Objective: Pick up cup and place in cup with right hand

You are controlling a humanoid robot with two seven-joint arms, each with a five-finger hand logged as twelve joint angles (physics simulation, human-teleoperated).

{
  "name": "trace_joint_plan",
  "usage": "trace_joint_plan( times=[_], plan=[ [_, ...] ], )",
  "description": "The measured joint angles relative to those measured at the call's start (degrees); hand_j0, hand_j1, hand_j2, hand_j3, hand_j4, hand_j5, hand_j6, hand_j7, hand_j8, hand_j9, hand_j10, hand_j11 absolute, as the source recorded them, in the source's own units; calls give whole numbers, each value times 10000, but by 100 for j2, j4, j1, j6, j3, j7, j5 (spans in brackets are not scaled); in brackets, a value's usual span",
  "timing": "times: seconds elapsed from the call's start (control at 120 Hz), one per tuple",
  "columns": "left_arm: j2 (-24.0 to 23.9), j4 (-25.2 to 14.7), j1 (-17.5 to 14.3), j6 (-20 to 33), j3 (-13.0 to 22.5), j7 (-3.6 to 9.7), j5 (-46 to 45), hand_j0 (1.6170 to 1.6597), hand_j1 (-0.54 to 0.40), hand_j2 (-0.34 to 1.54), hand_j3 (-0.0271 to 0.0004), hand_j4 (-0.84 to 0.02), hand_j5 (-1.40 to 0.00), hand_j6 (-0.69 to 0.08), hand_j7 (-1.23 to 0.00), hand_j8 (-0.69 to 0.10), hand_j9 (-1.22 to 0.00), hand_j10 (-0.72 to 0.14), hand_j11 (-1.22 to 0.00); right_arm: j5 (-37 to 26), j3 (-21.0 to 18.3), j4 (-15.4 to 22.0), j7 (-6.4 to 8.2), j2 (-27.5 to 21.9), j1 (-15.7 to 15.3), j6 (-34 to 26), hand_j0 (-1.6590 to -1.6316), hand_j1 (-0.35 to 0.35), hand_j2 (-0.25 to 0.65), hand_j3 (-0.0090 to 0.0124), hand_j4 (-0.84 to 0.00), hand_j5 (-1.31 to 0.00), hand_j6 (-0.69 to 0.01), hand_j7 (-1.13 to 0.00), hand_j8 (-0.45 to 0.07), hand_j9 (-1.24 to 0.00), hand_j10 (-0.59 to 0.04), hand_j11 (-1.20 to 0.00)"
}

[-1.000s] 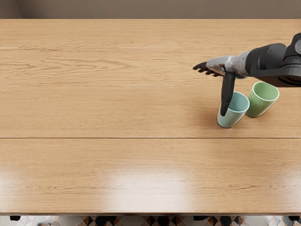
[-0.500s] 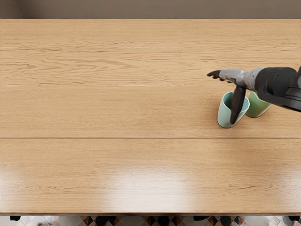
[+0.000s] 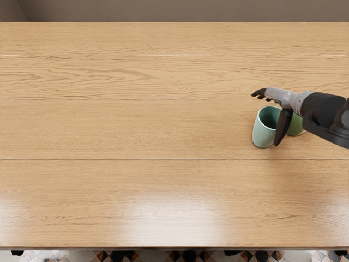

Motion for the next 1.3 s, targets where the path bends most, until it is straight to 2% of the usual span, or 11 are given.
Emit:
trace_joint_plan(
  times=[0.217,0.317,0.683,0.817,0.917,0.925,0.942,0.975,1.067,1.267,1.3],
  plan=[
    [0,0,0,3,0,1,0,16581,3491,0,0,-4,0,-4,0,-4,0,-2,0,-227,5,-209,0,177,-153,-53,-16580,-1524,-304,0,-1707,-2162,-1730,-2154,-1715,-2159,-1698,-2157],
    [0,0,8,3,-1,1,0,16581,3491,0,-1,-4,0,-4,0,-4,0,-2,0,-285,6,-270,-2,262,-193,-57,-16583,-520,52,0,-1922,-2473,-1961,-2441,-1935,-2467,-1919,-2465],
    [0,0,53,4,-1,-1,1,16581,3491,2,-2,-4,-1,-4,0,-3,0,-2,0,-354,24,-271,-4,321,-219,-45,-16537,-324,-842,-1,-4144,-5182,-4208,-5109,-4165,-5246,-4130,-5203],
    [0,0,53,4,6,0,0,16581,3490,1,-1,-4,-1,-4,-1,-3,0,-1,0,-307,35,-249,-2,293,-219,-45,-16512,-229,-1096,-13,-4551,-6203,-4545,-6016,-3473,-6091,-4150,-6094],
    [0,0,53,4,7,0,0,16581,3491,1,-1,-4,-1,-4,0,-3,0,-1,0,-287,62,-244,1,281,-207,-48,-16502,-34,-1107,-4,-4865,-6623,-4234,-6449,-3187,-6570,-3828,-6606],
    [0,0,53,4,7,0,0,16581,3491,1,-1,-4,-1,-4,0,-3,0,-1,0,-274,65,-243,2,279,-199,-41,-16498,-131,-1204,10,-4814,-6730,-4250,-6476,-3110,-6656,-3674,-6689],
    [0,0,53,4,7,0,0,16581,3491,1,-1,-4,-1,-4,0,-3,0,-1,0,-260,69,-245,2,276,-177,-32,-16497,-70,-1266,-8,-4833,-6801,-4151,-6528,-3005,-6726,-3689,-6754],
    [0,0,53,4,7,0,0,16581,3491,0,-1,-4,0,-4,0,-3,0,-1,0,-229,78,-249,3,274,-118,-9,-16496,18,-1090,3,-4860,-6935,-4044,-6620,-2871,-6861,-3536,-6898],
    [0,0,53,4,8,0,0,16581,3491,0,-1,-4,0,-4,0,-2,0,-1,0,-110,91,-260,5,267,61,58,-16488,297,-804,-26,-5068,-6992,-3776,-6807,-2676,-7063,-3508,-7124],
    [0,0,44,4,8,-1,0,16581,3491,0,0,-4,0,-4,0,-2,0,-1,1,197,90,-287,0,259,496,233,-16465,337,-788,-25,-5389,-7248,-3575,-7142,-2513,-7363,-3507,-7383],
    [0,0,38,4,9,0,0,16581,3491,0,0,-4,0,-4,0,-2,0,-1,0,260,88,-292,0,246,566,265,-16465,371,-876,-7,-5387,-7343,-3543,-7188,-2422,-7448,-3300,-7467]
  ],
)
